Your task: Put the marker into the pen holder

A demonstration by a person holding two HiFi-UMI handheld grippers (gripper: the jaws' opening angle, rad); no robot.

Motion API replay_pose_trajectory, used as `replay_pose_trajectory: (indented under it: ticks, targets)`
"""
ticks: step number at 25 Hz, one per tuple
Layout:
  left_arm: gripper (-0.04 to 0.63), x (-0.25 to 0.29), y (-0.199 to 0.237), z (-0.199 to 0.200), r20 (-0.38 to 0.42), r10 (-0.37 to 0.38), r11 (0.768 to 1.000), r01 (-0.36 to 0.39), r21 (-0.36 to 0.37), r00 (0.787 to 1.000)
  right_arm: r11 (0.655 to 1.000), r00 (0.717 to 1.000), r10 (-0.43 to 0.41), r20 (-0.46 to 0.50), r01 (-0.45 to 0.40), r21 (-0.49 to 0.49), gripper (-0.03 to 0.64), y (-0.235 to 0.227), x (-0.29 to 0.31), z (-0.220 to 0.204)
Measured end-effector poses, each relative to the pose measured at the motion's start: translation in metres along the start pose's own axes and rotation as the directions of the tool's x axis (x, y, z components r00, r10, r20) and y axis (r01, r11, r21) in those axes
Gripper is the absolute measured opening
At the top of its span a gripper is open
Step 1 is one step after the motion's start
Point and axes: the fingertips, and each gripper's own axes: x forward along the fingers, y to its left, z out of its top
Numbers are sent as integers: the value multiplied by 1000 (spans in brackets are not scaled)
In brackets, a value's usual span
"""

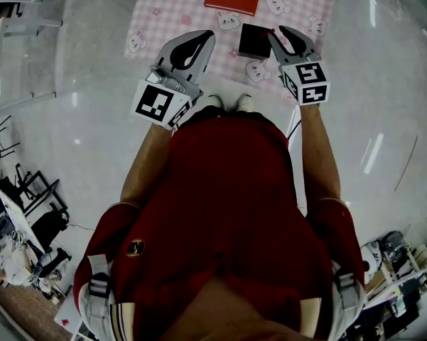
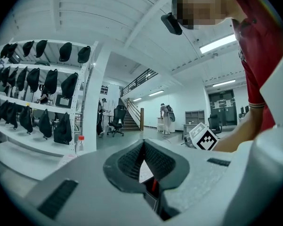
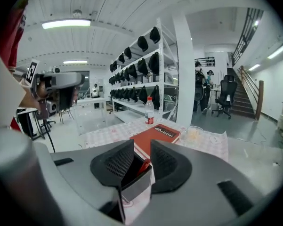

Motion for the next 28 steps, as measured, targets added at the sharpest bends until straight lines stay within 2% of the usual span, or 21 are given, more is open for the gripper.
replay_pose_trajectory:
  ticks: [6, 17, 28]
  targets:
    - [6, -1, -7, 2, 15, -43, 999, 43, 7, 999, 996, 990, -40, 139, 29, 83, 54, 7, -36, 34]
    - [6, -1, -29, 13, 44, -146, 989, 145, 22, 988, 993, 951, -92, 296, 64, 104, 2, 43, -95, 83]
    - [6, 6, -38, 11, 67, -193, 981, 193, 10, 979, 985, 930, -126, 345, 78, 151, -2, 56, -111, 87]
